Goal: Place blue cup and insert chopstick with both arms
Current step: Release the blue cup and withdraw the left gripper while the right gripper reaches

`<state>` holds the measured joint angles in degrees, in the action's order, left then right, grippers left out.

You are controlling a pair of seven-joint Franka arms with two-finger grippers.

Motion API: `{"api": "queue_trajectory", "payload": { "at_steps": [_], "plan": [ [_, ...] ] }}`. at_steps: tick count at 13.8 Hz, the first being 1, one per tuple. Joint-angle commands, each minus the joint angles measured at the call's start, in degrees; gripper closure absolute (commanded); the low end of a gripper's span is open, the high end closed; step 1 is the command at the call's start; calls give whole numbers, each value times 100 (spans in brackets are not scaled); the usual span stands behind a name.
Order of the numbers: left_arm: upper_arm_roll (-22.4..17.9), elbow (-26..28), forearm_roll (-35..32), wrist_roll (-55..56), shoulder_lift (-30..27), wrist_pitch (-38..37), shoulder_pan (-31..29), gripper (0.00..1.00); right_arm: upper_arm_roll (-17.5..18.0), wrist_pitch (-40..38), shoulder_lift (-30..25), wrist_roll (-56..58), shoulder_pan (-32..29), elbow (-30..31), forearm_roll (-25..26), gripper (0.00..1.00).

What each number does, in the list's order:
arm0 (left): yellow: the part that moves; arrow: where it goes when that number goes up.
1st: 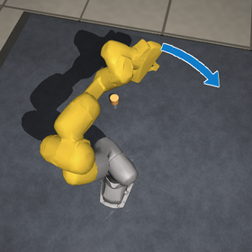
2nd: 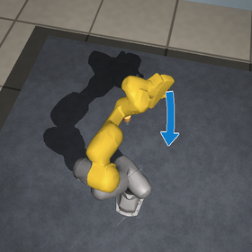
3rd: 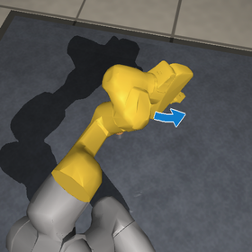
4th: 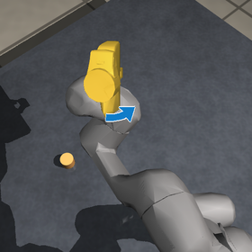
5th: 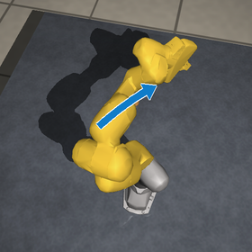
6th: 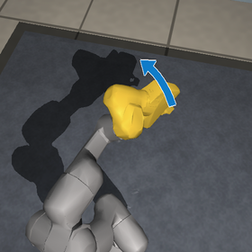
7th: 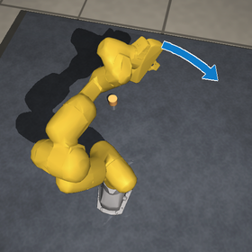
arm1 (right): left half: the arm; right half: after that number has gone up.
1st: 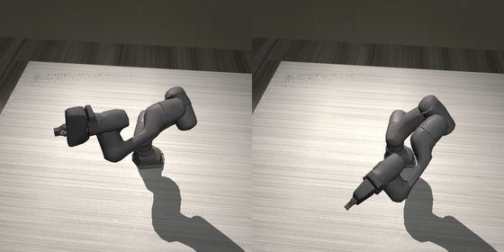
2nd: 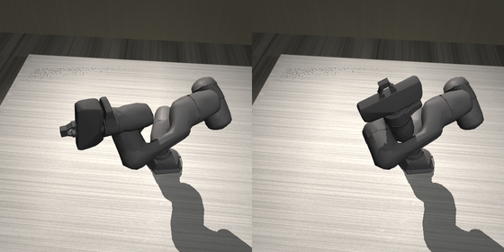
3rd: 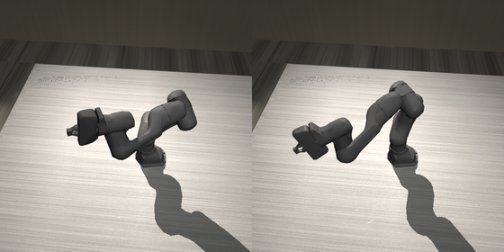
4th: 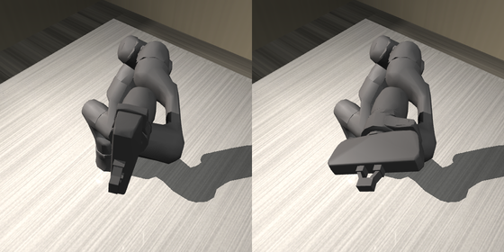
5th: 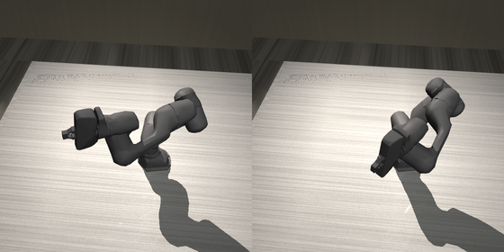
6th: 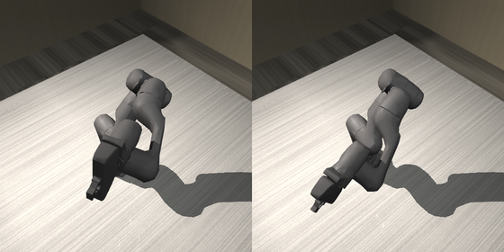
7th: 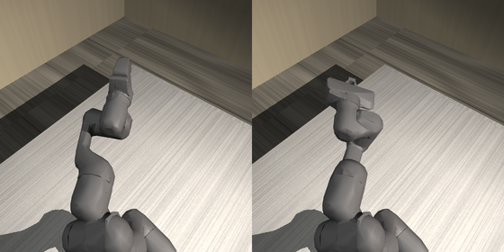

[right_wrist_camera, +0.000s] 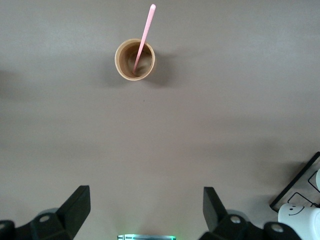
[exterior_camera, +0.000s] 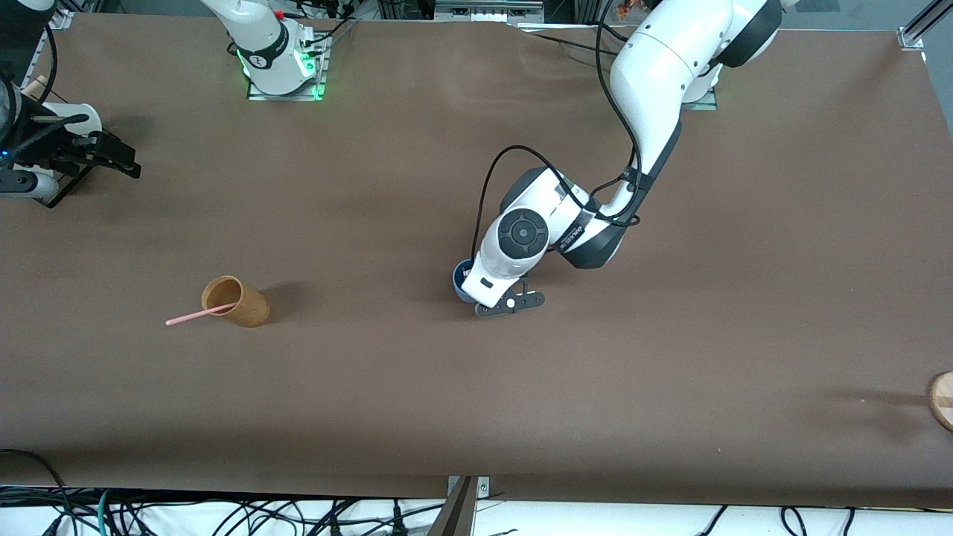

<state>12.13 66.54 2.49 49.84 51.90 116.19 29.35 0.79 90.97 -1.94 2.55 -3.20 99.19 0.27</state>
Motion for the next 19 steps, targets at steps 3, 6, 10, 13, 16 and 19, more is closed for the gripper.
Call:
{"api": "queue_trajectory", "payload": {
  "at_steps": [3, 6, 10, 13, 16, 19],
  "plan": [
    [-79, -238, 111, 368, 22, -62, 89, 0, 9, -70, 141, 53, -58, -163, -27, 0],
    [-53, -246, 567, 359, -136, -140, 28, 0, 0, -70, 255, 53, -58, -163, -18, 0],
    [-88, -351, 691, 228, -706, -947, -271, 0, -9, 200, 299, 27, -93, -75, 8, 0],
    [-114, -343, 665, -841, -1312, -1861, -823, 0, -18, 1647, 308, -140, -110, 319, 8, 1],
    [-359, -300, 647, -1974, -1814, -2643, -1403, 0, -9, 2433, 798, -472, -102, 286, -71, 1],
    [-668, -220, 612, -3179, -2227, -3171, -1975, 0, 0, 3242, 1204, -1124, -75, 347, -483, 1]
  ]
}}
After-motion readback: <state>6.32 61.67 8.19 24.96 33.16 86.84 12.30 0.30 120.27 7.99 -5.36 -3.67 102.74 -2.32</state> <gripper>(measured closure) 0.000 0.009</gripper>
